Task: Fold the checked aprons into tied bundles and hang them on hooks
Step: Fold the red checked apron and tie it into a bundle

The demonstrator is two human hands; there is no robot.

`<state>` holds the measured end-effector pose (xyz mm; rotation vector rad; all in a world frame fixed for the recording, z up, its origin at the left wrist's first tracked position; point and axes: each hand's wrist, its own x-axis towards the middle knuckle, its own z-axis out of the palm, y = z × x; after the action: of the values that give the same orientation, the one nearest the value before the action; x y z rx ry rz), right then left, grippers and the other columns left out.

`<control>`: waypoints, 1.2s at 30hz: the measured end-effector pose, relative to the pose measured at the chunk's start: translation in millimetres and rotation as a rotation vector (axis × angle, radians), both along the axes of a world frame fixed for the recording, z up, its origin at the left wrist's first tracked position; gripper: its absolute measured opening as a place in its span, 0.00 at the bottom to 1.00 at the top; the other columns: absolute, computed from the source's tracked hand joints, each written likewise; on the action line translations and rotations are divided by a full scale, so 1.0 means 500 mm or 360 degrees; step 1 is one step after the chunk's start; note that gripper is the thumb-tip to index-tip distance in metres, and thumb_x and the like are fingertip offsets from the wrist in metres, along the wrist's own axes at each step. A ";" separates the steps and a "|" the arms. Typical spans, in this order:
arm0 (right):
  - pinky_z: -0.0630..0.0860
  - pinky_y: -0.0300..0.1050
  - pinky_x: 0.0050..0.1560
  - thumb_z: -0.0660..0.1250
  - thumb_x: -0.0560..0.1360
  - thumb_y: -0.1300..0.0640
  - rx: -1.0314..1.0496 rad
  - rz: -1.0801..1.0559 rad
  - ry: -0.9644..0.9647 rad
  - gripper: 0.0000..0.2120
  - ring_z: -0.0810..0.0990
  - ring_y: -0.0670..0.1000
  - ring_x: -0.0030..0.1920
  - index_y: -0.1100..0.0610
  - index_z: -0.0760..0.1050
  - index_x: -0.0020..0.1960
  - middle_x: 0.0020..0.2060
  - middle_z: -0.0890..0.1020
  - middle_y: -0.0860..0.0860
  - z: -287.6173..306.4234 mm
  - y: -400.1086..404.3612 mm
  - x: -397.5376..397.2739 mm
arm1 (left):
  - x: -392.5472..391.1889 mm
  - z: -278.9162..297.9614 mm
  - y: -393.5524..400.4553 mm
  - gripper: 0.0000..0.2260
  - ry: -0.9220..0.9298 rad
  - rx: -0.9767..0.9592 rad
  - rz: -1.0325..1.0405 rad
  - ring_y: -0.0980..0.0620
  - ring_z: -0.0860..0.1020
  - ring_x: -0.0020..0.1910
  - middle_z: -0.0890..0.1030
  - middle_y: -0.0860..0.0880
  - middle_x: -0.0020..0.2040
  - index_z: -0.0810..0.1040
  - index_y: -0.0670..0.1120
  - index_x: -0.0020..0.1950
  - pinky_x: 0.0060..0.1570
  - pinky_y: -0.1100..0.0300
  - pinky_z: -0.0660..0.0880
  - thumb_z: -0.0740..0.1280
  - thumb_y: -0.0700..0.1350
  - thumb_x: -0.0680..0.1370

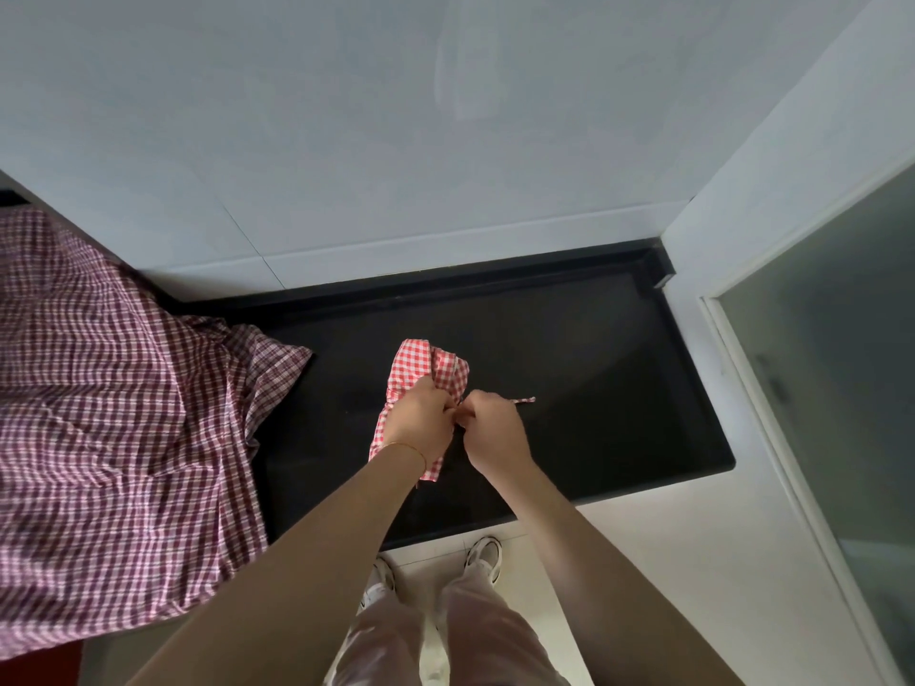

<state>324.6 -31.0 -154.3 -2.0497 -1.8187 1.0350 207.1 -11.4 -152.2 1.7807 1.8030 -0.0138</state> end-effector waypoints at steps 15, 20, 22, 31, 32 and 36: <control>0.73 0.33 0.40 0.67 0.80 0.58 -0.0224 -0.0010 0.0351 0.06 0.80 0.45 0.43 0.52 0.72 0.56 0.46 0.80 0.47 0.025 0.041 0.028 | -0.030 0.022 -0.007 0.11 -0.0167 0.0117 -0.0044 0.55 0.75 0.52 0.73 0.52 0.61 0.82 0.50 0.60 0.54 0.63 0.74 0.63 0.50 0.82; 0.77 0.42 0.42 0.64 0.82 0.56 -0.0214 -0.0015 0.0528 0.06 0.79 0.45 0.35 0.54 0.79 0.50 0.39 0.83 0.50 0.048 0.046 0.025 | -0.051 0.055 -0.003 0.07 -0.0526 0.0297 0.0246 0.53 0.79 0.49 0.81 0.51 0.49 0.84 0.46 0.53 0.48 0.67 0.71 0.67 0.46 0.81; 0.78 0.38 0.43 0.64 0.82 0.58 -0.0193 -0.0021 0.0640 0.07 0.80 0.44 0.39 0.55 0.80 0.53 0.42 0.84 0.51 0.064 0.053 0.025 | -0.065 0.064 -0.001 0.04 -0.0675 0.0275 0.0349 0.55 0.78 0.47 0.80 0.54 0.46 0.83 0.49 0.51 0.47 0.68 0.72 0.68 0.46 0.80; 0.81 0.44 0.50 0.71 0.77 0.56 -0.0122 0.0042 0.0508 0.02 0.83 0.47 0.45 0.53 0.79 0.49 0.44 0.83 0.47 0.075 0.059 -0.039 | -0.146 0.068 -0.009 0.04 -0.0639 0.0121 0.0333 0.52 0.81 0.45 0.83 0.51 0.44 0.82 0.47 0.50 0.51 0.52 0.80 0.68 0.45 0.80; 0.79 0.43 0.52 0.72 0.77 0.55 -0.0117 0.0057 0.0493 0.03 0.82 0.46 0.46 0.53 0.79 0.49 0.45 0.83 0.47 0.074 0.056 -0.051 | -0.156 0.070 -0.008 0.04 -0.0570 0.0078 0.0273 0.52 0.81 0.45 0.82 0.51 0.45 0.81 0.47 0.49 0.51 0.53 0.80 0.68 0.45 0.80; 0.77 0.48 0.59 0.71 0.77 0.54 -0.0140 0.0235 0.0454 0.09 0.82 0.47 0.52 0.56 0.83 0.55 0.51 0.84 0.49 0.074 0.050 -0.084 | -0.190 0.068 -0.008 0.06 -0.0379 -0.0035 0.0073 0.52 0.76 0.43 0.76 0.50 0.45 0.76 0.47 0.46 0.44 0.60 0.73 0.65 0.47 0.81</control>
<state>282.4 -5.9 -117.2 -1.7244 -1.8233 1.3901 112.2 -15.5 -118.2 1.6494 1.6651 0.1878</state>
